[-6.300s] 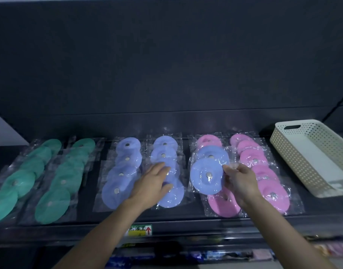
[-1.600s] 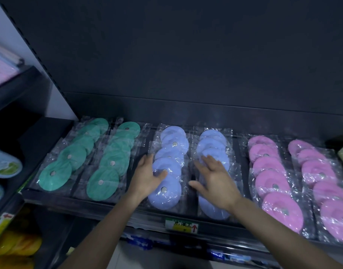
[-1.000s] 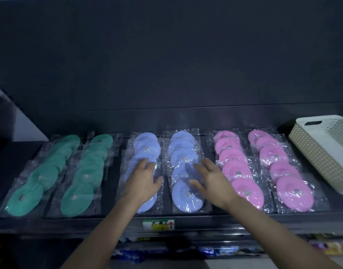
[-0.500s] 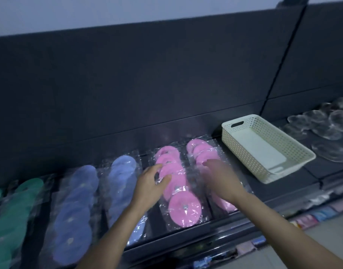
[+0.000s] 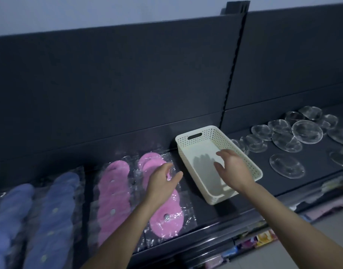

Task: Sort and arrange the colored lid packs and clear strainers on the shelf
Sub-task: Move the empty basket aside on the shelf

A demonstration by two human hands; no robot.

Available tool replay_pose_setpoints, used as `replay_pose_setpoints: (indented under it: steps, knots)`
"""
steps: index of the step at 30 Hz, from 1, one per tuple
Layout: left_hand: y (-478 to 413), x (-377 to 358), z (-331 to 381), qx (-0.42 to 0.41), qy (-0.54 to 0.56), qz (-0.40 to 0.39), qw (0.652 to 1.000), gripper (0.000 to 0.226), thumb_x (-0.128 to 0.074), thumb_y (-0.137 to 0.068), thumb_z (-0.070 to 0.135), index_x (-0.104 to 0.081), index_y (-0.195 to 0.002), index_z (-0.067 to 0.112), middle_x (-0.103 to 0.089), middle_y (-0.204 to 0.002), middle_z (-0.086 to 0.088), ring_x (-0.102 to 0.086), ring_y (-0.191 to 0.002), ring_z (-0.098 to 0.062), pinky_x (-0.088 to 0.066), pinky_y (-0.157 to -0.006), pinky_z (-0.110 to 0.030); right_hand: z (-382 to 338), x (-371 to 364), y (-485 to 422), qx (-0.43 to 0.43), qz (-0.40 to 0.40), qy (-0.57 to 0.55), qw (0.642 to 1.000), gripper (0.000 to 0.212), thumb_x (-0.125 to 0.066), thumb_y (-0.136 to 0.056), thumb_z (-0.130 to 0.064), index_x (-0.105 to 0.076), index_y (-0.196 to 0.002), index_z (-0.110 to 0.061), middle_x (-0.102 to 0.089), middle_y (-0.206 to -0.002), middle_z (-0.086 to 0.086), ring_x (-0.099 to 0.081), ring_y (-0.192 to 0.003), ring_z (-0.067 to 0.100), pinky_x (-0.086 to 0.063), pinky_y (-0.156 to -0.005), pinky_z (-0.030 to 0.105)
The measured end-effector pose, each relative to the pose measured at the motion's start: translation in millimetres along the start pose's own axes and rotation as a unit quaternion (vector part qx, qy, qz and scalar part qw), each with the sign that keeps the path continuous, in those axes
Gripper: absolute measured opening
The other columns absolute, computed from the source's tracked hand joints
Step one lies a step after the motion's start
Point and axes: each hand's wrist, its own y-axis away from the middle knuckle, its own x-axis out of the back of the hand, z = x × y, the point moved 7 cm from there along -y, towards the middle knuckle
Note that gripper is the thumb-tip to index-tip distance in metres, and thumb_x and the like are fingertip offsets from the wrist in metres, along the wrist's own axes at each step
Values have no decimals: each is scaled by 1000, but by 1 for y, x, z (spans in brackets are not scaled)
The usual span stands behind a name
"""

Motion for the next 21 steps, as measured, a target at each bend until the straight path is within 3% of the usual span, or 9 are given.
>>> replay_pose_setpoints:
  steps: [2,5,10,12,14,18,21]
  knots:
    - [-6,-18,9,16,15,1,1000,49,-64,-88,33,-54,-130,10,-60,-125,2,-55,-114,-12,-43,-97,-24,26,10,-9,-18,8,8,1000,41,-56,-90,-17,-52,-127,0,-53,-131,16,-53,-116,32,-44,-93,37]
    - [-12,-45,20,52,63,-10,997,26,-63,-89,28,-59,-114,19,-59,-97,18,-55,-91,2,-42,-75,-10,60,13,-19,-57,-25,7,998,41,-55,-89,-18,-47,-127,-3,-50,-130,17,-53,-112,35,-50,-84,42]
    - [-21,-83,20,115,118,-10,986,27,-61,-88,25,-58,-115,20,-68,-107,7,-64,-96,-9,-52,-89,-34,96,4,-33,-74,-80,-31,994,27,-51,-91,-16,-53,-116,-5,-65,-103,15,-61,-94,35,-50,-70,37]
    - [-21,-89,19,127,117,-5,985,33,-56,-90,22,-52,-123,25,-66,-110,11,-63,-99,-11,-51,-92,-36,106,5,-38,-100,-81,-60,990,12,-47,-92,-13,-57,-92,-6,-62,-84,10,-58,-81,30,-40,-58,31]
    - [-19,-92,18,136,131,0,982,38,-52,-92,21,-48,-127,34,-65,-110,16,-62,-101,-11,-51,-92,-38,114,2,-40,-127,-88,-97,983,23,-44,-92,-9,-46,-69,-8,-50,-65,4,-48,-66,23,-30,-50,30]
    - [-15,-89,22,120,182,8,976,40,-51,-94,21,-48,-130,39,-66,-112,15,-65,-98,-8,-54,-88,-34,118,4,-28,-132,-51,-162,977,23,-44,-90,-4,-46,-68,2,-45,-61,5,-36,-55,16,-25,-49,30]
    - [-17,-86,32,84,208,19,974,44,-52,-94,23,-46,-133,41,-66,-114,17,-65,-100,-6,-54,-89,-35,117,15,-16,-153,2,-238,959,26,-42,-91,-4,-43,-65,-1,-42,-60,3,-34,-56,15,-25,-50,28]
